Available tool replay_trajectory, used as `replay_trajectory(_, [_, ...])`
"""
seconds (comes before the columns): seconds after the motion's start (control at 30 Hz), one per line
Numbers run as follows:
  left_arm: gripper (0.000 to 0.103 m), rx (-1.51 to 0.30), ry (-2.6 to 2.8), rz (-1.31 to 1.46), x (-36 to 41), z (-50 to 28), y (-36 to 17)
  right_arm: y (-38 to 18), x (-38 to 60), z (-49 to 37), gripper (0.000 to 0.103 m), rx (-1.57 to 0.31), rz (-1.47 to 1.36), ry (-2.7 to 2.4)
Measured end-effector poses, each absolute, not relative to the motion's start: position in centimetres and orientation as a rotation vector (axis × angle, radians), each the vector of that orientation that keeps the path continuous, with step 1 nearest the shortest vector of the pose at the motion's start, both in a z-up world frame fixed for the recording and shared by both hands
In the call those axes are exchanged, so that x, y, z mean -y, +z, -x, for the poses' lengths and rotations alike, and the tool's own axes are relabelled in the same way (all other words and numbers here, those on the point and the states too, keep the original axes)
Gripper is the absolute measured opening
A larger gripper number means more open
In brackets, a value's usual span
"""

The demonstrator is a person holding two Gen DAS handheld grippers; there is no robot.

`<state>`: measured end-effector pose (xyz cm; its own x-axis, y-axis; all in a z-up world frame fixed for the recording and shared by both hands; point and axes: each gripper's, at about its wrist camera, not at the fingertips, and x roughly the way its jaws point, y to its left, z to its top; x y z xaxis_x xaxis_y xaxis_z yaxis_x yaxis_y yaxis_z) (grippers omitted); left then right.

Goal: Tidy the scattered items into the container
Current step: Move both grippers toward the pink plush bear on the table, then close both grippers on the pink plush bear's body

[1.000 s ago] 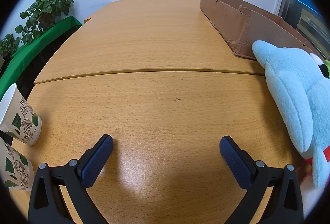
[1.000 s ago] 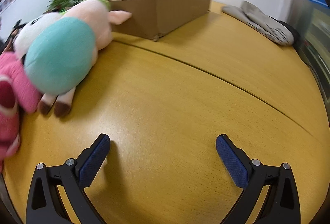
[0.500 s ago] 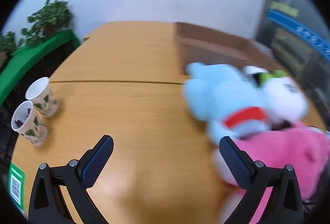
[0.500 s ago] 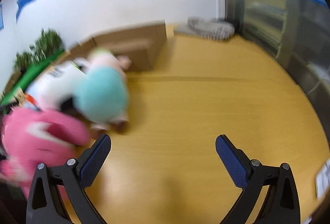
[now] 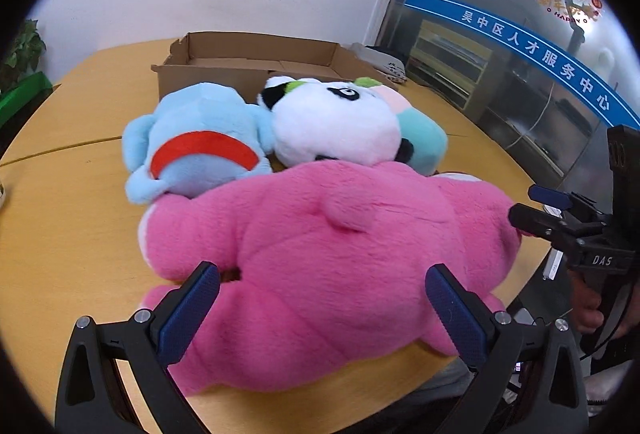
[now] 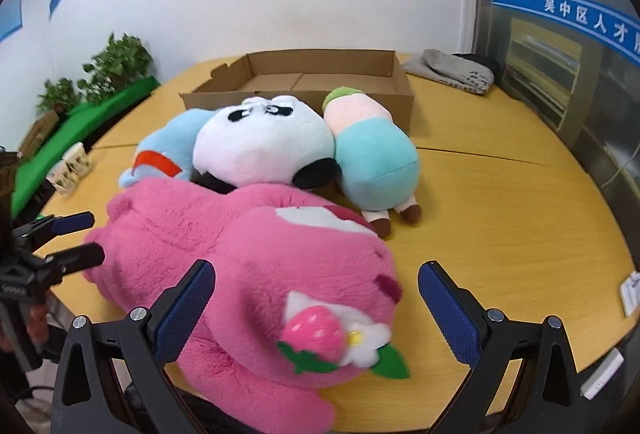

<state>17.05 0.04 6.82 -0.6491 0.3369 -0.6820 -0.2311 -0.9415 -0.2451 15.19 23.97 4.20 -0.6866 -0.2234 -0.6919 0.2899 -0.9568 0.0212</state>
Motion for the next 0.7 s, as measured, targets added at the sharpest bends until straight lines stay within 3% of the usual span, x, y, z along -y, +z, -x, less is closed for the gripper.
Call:
replay_trajectory(0.43, [0.102,0.238,2.637,1.153,0.8,-15.8,6.4,4.4,-21.4,-15.4,0.103,-0.280,-1.035,-2.711])
replay_trajectory(0.7, [0.102,0.326,2.594,1.159,3.3,-15.1,5.6,2.7,-21.2,-13.3,0.103,-0.228,-1.119,-2.674])
